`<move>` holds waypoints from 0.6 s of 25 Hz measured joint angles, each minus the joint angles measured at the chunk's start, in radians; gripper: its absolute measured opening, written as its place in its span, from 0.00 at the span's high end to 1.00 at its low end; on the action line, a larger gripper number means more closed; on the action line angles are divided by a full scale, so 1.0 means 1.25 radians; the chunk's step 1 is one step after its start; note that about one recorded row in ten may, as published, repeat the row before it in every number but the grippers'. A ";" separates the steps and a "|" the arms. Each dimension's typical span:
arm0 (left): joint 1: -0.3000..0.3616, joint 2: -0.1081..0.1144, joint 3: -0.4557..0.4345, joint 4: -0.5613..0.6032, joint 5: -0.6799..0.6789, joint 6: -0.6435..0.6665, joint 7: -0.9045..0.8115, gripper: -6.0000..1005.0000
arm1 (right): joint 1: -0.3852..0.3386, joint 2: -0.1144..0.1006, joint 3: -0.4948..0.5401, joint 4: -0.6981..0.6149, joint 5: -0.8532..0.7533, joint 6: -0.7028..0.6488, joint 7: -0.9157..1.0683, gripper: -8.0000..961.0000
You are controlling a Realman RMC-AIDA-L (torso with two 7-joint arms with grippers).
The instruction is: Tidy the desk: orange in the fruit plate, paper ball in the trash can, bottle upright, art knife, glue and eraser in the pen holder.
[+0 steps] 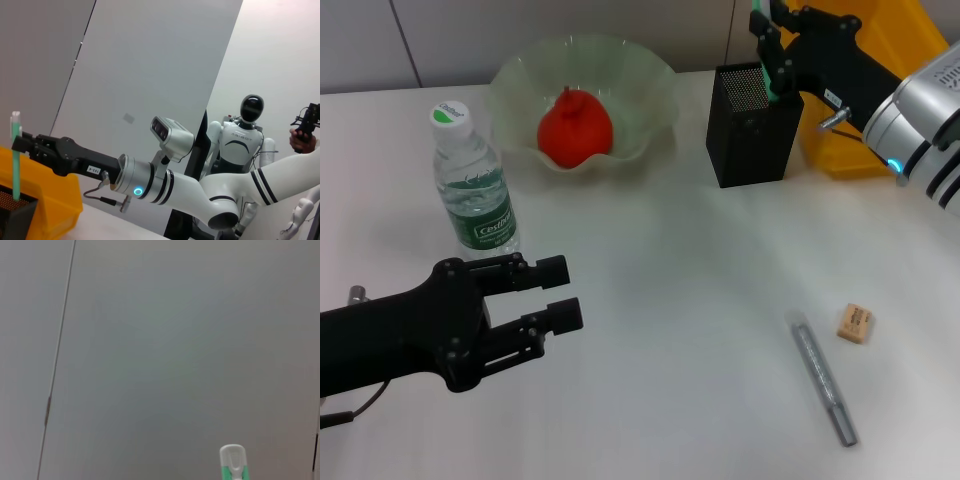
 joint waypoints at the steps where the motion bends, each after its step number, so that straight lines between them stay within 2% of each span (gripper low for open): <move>1: 0.000 0.000 0.001 -0.003 0.000 0.000 0.000 0.52 | -0.003 0.000 0.000 0.001 0.000 0.001 0.000 0.81; 8: 0.001 0.000 0.001 -0.006 0.000 0.000 0.000 0.52 | -0.012 0.000 0.000 0.006 0.000 0.003 -0.001 0.81; 15: 0.001 0.001 0.001 -0.007 0.000 0.000 0.000 0.52 | -0.018 0.000 0.000 0.000 0.000 0.011 -0.001 0.77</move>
